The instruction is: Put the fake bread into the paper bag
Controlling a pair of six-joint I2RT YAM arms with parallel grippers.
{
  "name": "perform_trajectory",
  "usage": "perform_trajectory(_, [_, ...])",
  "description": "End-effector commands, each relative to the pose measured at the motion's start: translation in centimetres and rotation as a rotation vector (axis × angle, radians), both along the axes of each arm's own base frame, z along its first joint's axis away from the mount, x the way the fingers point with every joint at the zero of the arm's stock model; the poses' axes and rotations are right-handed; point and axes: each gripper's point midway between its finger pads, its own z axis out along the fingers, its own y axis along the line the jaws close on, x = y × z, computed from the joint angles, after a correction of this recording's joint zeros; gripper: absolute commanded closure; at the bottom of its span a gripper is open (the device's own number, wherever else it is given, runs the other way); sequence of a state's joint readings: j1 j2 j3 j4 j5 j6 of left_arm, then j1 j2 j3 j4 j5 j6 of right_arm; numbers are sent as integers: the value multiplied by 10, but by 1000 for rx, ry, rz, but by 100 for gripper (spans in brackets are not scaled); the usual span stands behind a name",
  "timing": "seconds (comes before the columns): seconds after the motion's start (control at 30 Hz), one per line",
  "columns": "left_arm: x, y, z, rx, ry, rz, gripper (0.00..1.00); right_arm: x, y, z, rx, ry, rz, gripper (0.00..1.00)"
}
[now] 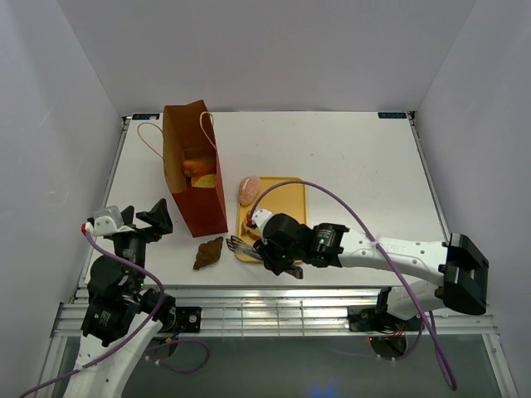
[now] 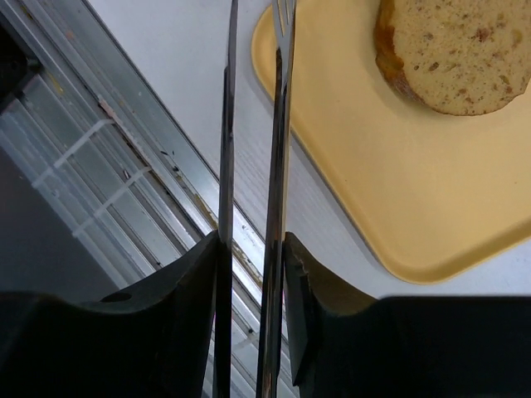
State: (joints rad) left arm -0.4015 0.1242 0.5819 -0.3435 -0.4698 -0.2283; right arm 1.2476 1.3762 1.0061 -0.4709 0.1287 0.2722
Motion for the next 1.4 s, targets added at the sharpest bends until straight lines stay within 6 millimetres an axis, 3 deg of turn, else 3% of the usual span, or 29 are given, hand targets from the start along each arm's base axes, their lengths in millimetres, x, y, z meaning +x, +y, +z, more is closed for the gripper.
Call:
perform_trajectory(0.0, [2, -4, -3, 9, 8, -17, 2, 6, 23, 32, 233, 54, -36, 60])
perform_trajectory(0.3, [1, -4, -3, 8, 7, -17, 2, 6, 20, 40, 377, 185, -37, 47])
perform_trajectory(0.47, [1, -4, -2, 8, 6, -17, 2, 7, 23, 38, 410, 246, -39, 46])
perform_trajectory(1.37, [0, -4, -2, 6, -1, -23, 2, -8, 22, 0, 397, 463, -99, 36])
